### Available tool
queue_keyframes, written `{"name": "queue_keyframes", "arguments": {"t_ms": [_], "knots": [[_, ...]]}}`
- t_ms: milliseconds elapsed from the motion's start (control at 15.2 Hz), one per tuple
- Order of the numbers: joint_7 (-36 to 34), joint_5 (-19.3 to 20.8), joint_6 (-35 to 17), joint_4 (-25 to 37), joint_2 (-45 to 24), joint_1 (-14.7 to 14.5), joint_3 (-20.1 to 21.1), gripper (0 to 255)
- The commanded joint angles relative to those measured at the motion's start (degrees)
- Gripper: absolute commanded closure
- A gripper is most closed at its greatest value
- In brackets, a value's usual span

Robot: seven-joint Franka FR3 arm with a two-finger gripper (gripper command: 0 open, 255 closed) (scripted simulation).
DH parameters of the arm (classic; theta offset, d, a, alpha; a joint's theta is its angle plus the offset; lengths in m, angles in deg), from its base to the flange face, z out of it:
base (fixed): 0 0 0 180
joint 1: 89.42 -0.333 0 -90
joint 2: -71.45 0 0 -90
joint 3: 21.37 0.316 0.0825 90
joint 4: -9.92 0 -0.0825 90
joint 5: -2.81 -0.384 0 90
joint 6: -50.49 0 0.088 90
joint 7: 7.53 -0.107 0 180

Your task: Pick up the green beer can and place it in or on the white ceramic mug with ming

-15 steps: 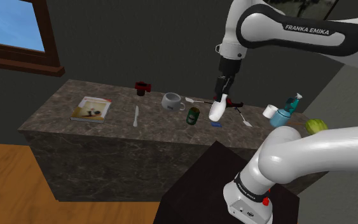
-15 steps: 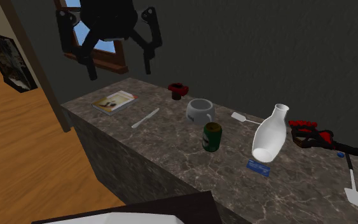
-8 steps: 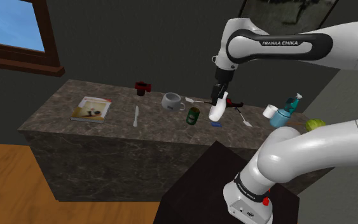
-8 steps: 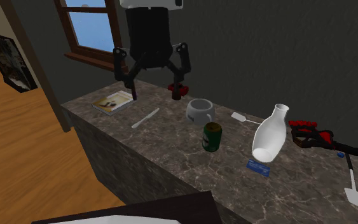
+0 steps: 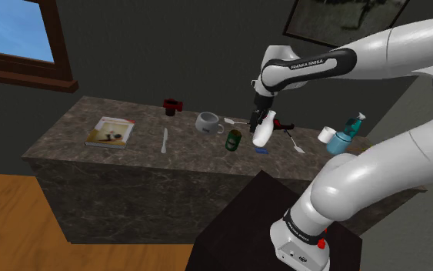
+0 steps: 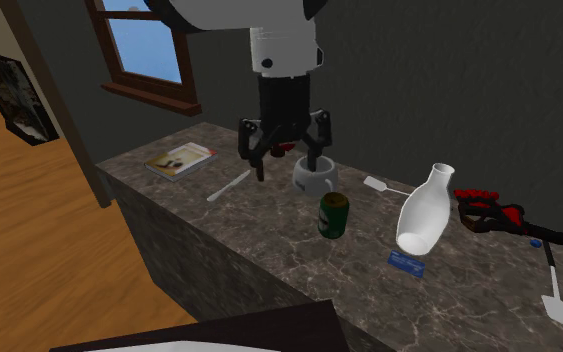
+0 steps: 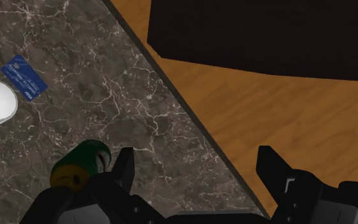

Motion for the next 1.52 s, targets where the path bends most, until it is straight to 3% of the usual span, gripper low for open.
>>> {"name": "queue_keyframes", "arguments": {"t_ms": [0, 330, 660, 1122, 1320, 1452], "knots": [[2.6, -0.3, -3.7, 1.1, -4.1, 0.0, -2.1, 0], [10.0, -4.2, -12.6, 4.8, -15.5, -0.5, -6.5, 0], [19.9, -12.8, -19.4, 10.6, -28.1, 0.0, -8.7, 0], [32.9, -25.9, -23.8, 22.4, -45.2, 6.2, -5.2, 0], [36.7, -29.6, -24.4, 28.6, -51.9, 9.6, -2.8, 0], [37.1, -30.3, -25.4, 28.7, -53.1, 10.1, -2.1, 0]]}}
